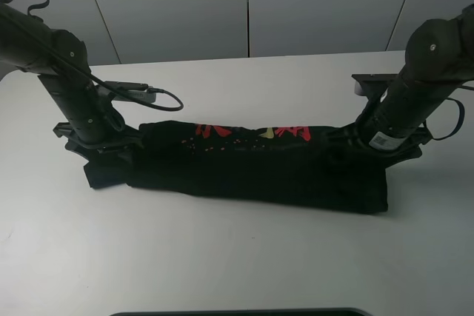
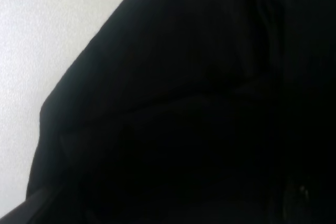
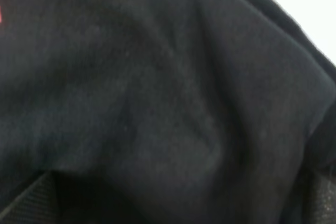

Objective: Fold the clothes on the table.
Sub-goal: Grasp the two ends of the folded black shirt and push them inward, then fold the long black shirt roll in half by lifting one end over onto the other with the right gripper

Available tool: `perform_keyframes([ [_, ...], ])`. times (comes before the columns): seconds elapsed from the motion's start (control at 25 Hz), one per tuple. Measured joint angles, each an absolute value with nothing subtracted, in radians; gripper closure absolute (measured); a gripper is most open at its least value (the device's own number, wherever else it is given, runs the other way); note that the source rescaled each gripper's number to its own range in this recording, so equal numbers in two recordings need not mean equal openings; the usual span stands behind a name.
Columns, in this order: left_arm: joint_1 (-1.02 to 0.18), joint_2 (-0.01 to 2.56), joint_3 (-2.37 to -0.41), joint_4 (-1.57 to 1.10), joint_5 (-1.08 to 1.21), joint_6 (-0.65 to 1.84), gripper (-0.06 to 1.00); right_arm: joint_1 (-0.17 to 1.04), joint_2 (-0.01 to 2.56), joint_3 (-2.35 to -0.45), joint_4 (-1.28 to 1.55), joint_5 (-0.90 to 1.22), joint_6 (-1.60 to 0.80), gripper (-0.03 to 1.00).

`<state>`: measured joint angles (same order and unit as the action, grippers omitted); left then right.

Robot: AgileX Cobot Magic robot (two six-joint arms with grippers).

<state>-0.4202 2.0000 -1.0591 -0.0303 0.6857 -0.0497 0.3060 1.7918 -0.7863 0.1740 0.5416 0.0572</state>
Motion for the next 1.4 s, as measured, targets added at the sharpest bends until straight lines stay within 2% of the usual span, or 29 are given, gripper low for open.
perform_keyframes([
  [0.48,-0.42,2.002,-1.059,-0.03,0.686,-0.05,-0.04,0.306,1.876,-0.8,0.174,0.532,0.066,-0.03],
  [0.52,-0.42,2.002,-1.061,-0.03,0.686,-0.05,-0.04,0.306,1.876,-0.801,0.171,0.532,0.068,0.01],
  [0.6,-0.42,2.002,-1.061,-0.03,0.686,-0.05,-0.04,0.302,1.878,-0.801,0.166,0.531,0.068,0.16],
  [0.68,-0.42,2.002,-1.061,-0.03,0.686,-0.05,-0.04,0.3,1.883,-0.801,0.169,0.524,0.068,0.39],
  [0.8,-0.42,2.002,-1.061,-0.033,0.686,-0.05,-0.04,0.302,1.886,-0.801,0.215,0.519,0.068,0.79],
  [0.84,-0.42,2.002,-1.061,-0.035,0.686,-0.05,-0.04,0.304,1.886,-0.802,0.222,0.518,0.068,0.88],
  [1.4,-0.42,2.004,-1.061,-0.041,0.686,-0.05,-0.04,0.304,1.792,-0.796,0.231,0.526,0.05,0.89],
])
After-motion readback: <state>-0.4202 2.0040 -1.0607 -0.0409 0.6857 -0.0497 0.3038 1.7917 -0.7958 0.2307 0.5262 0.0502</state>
